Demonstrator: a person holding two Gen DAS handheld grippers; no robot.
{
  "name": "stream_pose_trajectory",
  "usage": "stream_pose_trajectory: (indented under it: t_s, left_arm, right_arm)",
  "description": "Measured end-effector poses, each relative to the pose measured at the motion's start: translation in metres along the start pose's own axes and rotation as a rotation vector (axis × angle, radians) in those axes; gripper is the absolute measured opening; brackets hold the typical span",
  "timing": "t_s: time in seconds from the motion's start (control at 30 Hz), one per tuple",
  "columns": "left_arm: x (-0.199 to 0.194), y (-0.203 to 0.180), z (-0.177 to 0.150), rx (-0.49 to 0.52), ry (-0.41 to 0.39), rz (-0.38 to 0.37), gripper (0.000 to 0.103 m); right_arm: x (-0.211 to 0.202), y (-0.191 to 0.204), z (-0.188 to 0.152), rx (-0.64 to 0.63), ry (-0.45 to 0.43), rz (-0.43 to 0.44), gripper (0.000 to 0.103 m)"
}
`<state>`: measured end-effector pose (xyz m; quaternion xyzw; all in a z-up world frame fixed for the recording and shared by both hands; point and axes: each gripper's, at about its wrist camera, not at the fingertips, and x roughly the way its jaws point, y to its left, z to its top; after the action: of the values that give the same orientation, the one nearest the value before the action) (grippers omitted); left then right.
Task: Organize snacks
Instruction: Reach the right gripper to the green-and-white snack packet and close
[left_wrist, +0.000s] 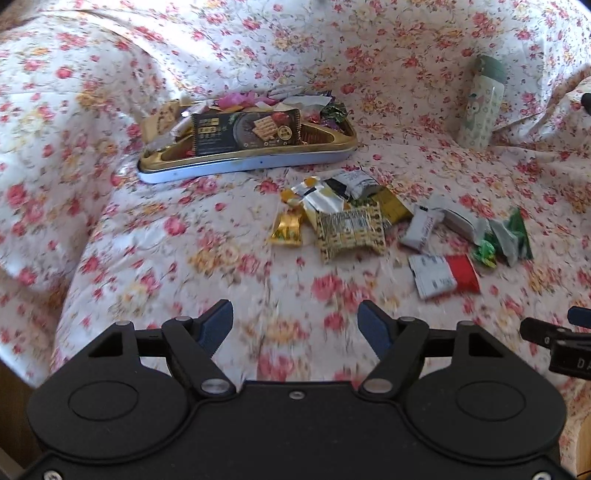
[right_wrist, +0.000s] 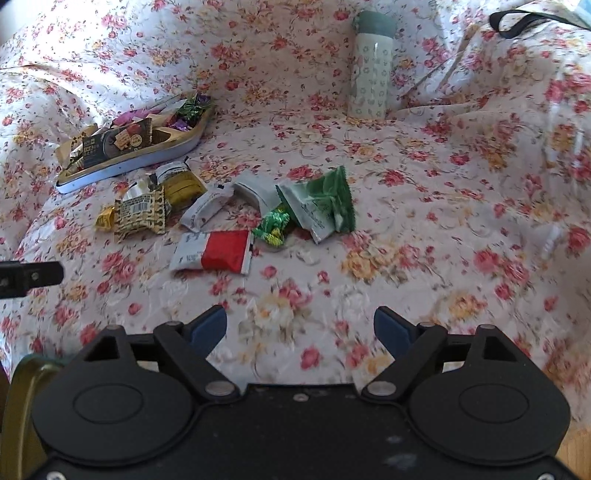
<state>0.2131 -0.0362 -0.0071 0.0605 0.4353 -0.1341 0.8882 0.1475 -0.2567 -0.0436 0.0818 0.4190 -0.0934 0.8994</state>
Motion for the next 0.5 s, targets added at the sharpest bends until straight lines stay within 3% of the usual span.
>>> stream_pose_trajectory:
  t_s: [0.23, 0.5]
  left_arm:
    - [0.045, 0.004, 0.017, -0.024, 0.067, -0.004, 0.074]
    - [0.052, -0.006, 0.022, 0.031, 0.002, -0.016, 0.074]
  right_arm:
    - [0.027, 0.006, 0.019, 0.006, 0.004, -0.005, 0.091]
    - [0.042, -0.016, 0.041, 0.031, -0.054, -0.075, 0.091]
